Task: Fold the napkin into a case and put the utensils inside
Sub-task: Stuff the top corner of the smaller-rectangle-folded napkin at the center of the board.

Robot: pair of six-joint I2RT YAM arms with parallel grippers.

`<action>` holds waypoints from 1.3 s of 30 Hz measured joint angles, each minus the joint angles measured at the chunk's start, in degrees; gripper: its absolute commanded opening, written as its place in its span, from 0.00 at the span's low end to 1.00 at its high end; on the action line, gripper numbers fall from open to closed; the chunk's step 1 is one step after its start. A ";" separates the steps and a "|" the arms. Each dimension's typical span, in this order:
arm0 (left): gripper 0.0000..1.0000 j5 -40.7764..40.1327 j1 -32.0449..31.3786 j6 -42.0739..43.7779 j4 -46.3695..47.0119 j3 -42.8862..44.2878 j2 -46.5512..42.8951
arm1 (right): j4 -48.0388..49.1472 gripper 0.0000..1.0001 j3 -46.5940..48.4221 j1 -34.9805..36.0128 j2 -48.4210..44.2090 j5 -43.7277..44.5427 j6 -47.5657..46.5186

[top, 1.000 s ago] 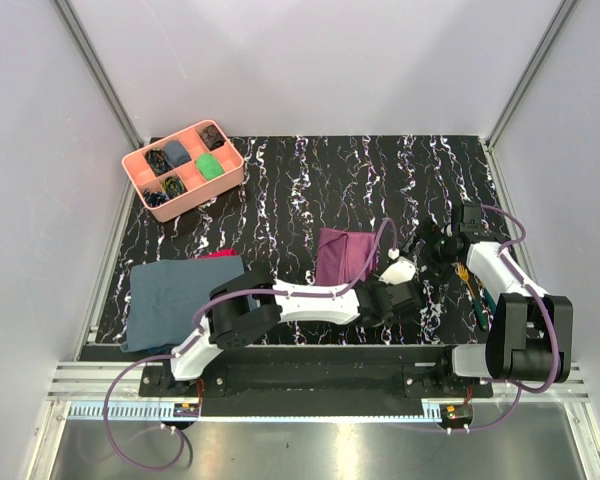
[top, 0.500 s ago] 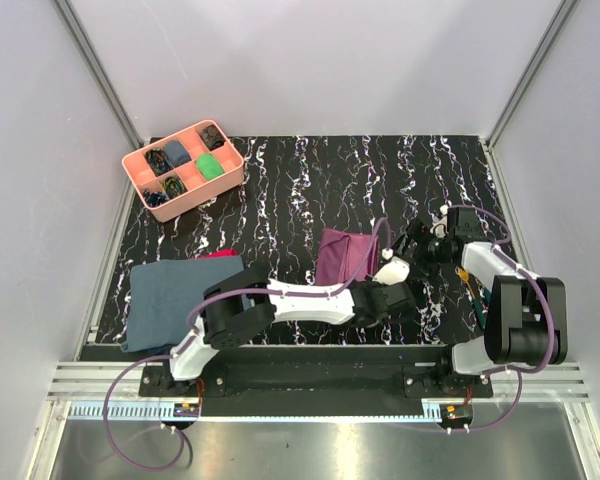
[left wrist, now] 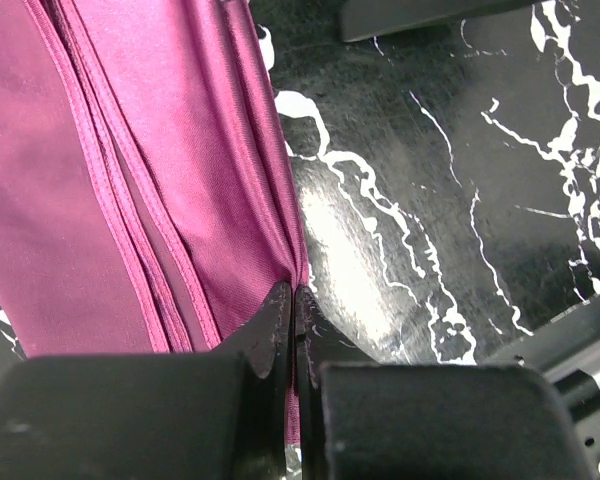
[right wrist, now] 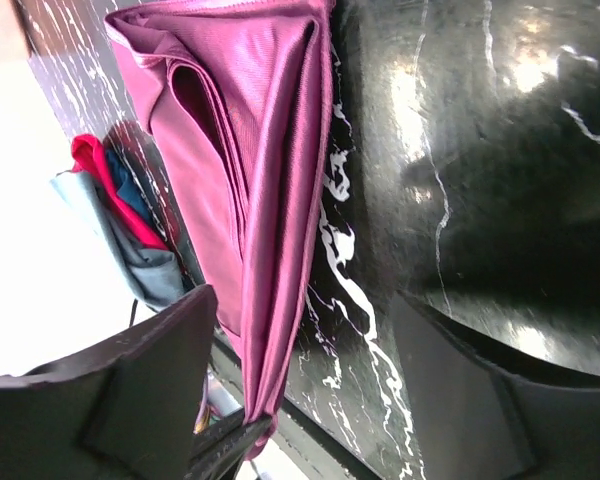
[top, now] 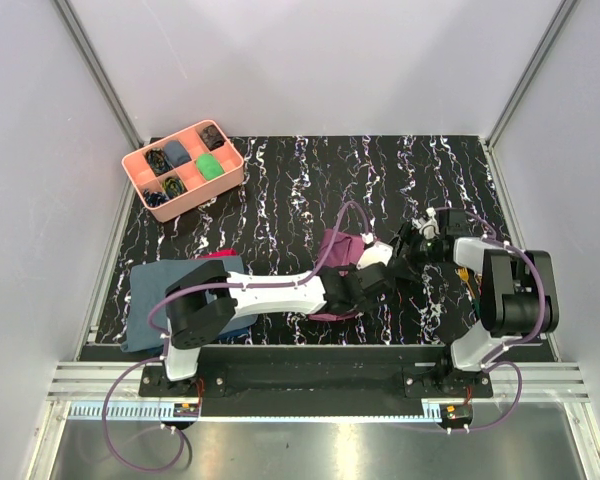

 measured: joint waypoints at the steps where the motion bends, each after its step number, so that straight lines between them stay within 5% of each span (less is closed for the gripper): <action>1: 0.00 0.24 0.02 -0.02 0.00 -0.11 -0.17 | 0.42 0.71 0.07 0.20 0.61 -0.24 0.17; 20: 0.00 3.17 0.28 -0.39 1.22 -2.97 -2.32 | 6.93 0.53 8.48 0.85 13.46 -1.99 3.37; 24: 0.00 3.48 0.37 -0.39 2.05 -3.39 -3.10 | 7.87 0.44 8.48 0.92 14.14 -2.01 3.65; 28: 0.01 4.28 0.39 -0.37 2.56 -3.87 -3.45 | 8.50 0.12 8.48 1.03 14.99 -1.90 3.98; 33: 0.55 9.46 1.40 0.20 4.85 -5.90 -3.74 | 9.22 0.00 8.48 1.18 15.41 -1.86 4.55; 37: 0.56 13.44 3.37 0.79 7.06 -10.19 -6.67 | 9.49 0.00 8.48 1.18 15.41 -1.84 5.11; 39: 0.41 15.52 5.14 1.07 7.10 -11.32 -9.03 | 9.57 0.00 8.48 1.18 15.41 -1.84 5.22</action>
